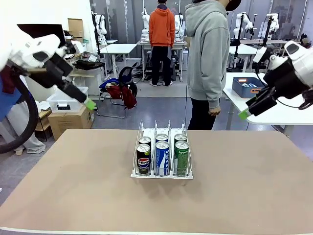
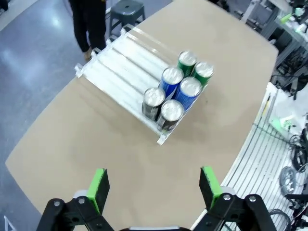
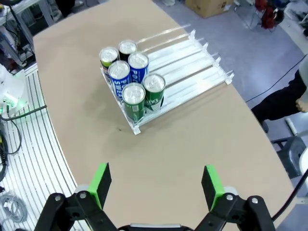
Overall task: Fill the beverage cans into the dispenser.
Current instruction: Pick up the Pepsi coke handed by the human.
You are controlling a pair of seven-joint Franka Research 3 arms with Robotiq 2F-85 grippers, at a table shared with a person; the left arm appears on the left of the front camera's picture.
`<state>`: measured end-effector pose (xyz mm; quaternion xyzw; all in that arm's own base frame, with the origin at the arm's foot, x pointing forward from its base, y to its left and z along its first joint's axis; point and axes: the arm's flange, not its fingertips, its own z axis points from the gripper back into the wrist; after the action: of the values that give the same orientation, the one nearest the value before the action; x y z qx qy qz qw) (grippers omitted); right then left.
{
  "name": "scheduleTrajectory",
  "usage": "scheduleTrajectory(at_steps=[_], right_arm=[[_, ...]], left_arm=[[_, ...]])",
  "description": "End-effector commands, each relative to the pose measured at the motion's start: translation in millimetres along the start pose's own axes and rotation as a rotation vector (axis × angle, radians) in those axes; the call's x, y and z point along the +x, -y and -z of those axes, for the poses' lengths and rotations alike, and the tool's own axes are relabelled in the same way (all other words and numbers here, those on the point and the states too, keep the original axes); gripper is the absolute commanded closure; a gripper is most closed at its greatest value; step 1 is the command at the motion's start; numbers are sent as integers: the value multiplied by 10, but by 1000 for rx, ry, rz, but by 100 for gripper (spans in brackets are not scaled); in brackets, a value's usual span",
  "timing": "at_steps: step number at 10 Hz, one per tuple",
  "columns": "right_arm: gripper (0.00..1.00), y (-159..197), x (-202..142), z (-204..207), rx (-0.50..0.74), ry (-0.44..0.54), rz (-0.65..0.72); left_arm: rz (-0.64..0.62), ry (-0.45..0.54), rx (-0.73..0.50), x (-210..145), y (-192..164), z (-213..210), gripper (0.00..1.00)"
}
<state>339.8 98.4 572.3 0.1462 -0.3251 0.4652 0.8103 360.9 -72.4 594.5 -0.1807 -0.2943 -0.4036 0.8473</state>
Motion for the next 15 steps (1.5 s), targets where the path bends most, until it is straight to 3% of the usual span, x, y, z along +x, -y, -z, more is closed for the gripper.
scheduleTrajectory(at_steps=[1,4,7,10,11,12,15], right_arm=[[0,68,222,-83,27,4,10],[0,163,494,-509,79,17,20],[0,162,555,-820,25,37,16],[0,194,450,-803,11,66,42],[0,88,424,-704,-106,43,3],[0,208,518,-893,10,48,40],[0,262,508,-830,-20,39,64]], left_arm=[[37,53,-70,169,-87,-178,0],[113,132,-68,243,-45,-696,0],[110,173,12,237,-69,-1039,0],[117,223,28,224,-3,-1125,0],[88,246,128,172,142,-1048,0],[100,185,37,263,-22,-1177,0],[66,209,44,293,8,-1224,0]])
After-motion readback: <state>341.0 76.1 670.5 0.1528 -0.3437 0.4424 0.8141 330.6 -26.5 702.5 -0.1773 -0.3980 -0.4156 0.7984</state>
